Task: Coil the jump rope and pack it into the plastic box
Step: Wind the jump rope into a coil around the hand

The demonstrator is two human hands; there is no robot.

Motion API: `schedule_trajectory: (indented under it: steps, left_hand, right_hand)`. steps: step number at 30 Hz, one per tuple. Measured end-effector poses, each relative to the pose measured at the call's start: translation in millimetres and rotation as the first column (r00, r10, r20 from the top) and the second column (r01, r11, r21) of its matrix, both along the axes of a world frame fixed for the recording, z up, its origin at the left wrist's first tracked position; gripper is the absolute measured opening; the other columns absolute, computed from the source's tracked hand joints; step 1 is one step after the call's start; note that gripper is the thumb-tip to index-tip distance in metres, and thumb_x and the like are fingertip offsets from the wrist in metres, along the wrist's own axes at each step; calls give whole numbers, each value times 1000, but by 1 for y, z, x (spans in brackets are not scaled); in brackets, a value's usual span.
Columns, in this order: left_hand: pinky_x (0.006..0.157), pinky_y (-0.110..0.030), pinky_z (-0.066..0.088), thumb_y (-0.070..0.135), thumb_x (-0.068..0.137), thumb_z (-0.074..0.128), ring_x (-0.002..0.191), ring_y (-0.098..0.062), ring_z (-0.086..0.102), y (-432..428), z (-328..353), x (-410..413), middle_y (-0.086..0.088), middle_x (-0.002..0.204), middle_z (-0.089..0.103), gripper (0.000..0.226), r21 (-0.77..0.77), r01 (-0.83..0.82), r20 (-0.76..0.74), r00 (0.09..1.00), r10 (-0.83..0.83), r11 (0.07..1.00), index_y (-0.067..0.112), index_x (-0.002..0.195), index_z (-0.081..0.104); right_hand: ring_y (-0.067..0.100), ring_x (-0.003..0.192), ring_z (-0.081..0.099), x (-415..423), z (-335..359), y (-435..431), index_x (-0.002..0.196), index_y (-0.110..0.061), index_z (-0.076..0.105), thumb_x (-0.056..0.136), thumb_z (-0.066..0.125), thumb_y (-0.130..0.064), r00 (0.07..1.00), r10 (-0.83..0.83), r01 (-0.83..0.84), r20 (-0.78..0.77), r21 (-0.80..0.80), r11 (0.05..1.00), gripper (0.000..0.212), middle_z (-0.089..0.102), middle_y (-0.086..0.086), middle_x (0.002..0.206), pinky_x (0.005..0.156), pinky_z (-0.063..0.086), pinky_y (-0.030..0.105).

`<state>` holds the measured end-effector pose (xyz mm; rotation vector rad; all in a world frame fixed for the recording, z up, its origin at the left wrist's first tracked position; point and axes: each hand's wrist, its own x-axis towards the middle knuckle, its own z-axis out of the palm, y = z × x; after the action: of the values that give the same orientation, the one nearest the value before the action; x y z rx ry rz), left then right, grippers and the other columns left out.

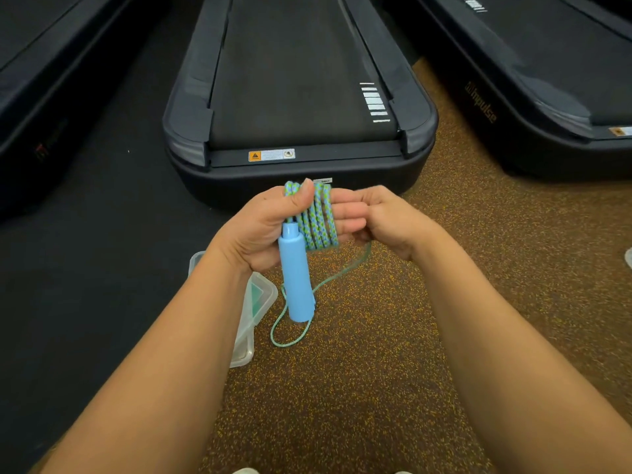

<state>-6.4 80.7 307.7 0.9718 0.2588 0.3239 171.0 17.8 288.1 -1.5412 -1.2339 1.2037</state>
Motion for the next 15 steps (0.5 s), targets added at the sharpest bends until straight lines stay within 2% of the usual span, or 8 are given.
schedule_trajectory:
  steps: [2, 4, 7, 10, 15]
  left_hand:
    - [91, -42, 52, 29, 91, 40, 109, -35, 64, 0, 0, 1, -23, 118, 65, 49, 3, -40, -3, 999, 40, 999, -7, 121, 55]
    - [93, -40, 51, 28, 91, 38, 113, -34, 61, 1, -2, 3, -22, 121, 63, 50, -7, -82, 8, 997, 82, 997, -7, 125, 50]
    - [96, -40, 49, 27, 96, 37, 118, -35, 58, 4, -8, 3, -24, 126, 60, 49, -1, -126, -3, 992, 126, 992, -8, 128, 47]
    - [97, -39, 49, 24, 99, 36, 118, -35, 58, 7, -16, 3, -24, 126, 60, 44, 8, -152, -54, 987, 152, 988, -7, 127, 49]
    - [98, -38, 49, 22, 100, 36, 117, -31, 60, 7, -23, 1, -25, 127, 58, 42, 62, -199, -156, 966, 207, 978, -7, 129, 48]
  right_hand:
    - [16, 48, 37, -1, -4, -4, 71, -5, 68, 88, 50, -3, 998, 29, -24, 59, -84, 996, 25, 52, 12, 58, 53, 35, 30]
    - [12, 44, 36, -3, -5, -7, 68, -12, 68, 91, 57, -11, 994, 91, -81, 55, -156, 984, 25, 49, 1, 52, 50, 38, 28]
    - [11, 44, 36, -9, -1, -9, 75, -10, 68, 94, 56, -17, 975, 199, -175, 93, -225, 959, 23, 48, 0, 53, 48, 38, 26]
    - [11, 43, 35, -11, 6, -8, 64, -16, 69, 93, 55, -16, 953, 258, -201, 160, -304, 931, 32, 49, 3, 54, 47, 35, 25]
    - [13, 43, 35, -9, 20, -8, 74, -9, 69, 93, 54, -16, 914, 346, -246, 212, -388, 888, 25, 44, -2, 49, 46, 33, 25]
